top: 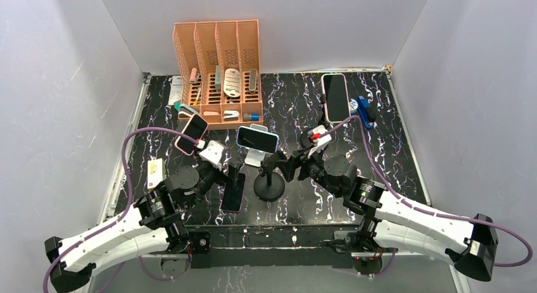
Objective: Remove the phone from the phone stand
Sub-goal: Pick up the phone stand at the center of the board.
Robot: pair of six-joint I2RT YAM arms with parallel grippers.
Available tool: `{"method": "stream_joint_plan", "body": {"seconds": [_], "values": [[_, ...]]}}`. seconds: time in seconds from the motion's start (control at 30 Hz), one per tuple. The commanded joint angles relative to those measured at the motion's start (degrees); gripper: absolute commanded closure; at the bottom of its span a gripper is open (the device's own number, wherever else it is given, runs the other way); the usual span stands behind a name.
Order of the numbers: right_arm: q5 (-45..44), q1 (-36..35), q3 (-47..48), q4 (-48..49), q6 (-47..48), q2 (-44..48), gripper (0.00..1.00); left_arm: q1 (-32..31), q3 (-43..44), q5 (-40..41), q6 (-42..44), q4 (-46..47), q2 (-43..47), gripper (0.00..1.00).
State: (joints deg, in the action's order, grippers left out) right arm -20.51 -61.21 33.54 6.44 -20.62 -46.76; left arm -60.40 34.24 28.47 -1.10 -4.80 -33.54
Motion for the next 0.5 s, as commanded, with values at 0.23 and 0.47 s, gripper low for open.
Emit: {"method": "stream_joint_plan", "body": {"seconds": [0.23, 0.47], "values": [[2.4, 1.5, 0.5, 6.2, 1.5, 0.8, 0.31, -0.1, 1.6, -1.2, -0.2, 0.1, 0.1, 0.25], [2.5, 1.8, -0.3, 7.1, 1.5, 0.9, 0.36, -0.1, 1.8, -2.1, -0.8, -0.1, 0.0, 0.25]]}}
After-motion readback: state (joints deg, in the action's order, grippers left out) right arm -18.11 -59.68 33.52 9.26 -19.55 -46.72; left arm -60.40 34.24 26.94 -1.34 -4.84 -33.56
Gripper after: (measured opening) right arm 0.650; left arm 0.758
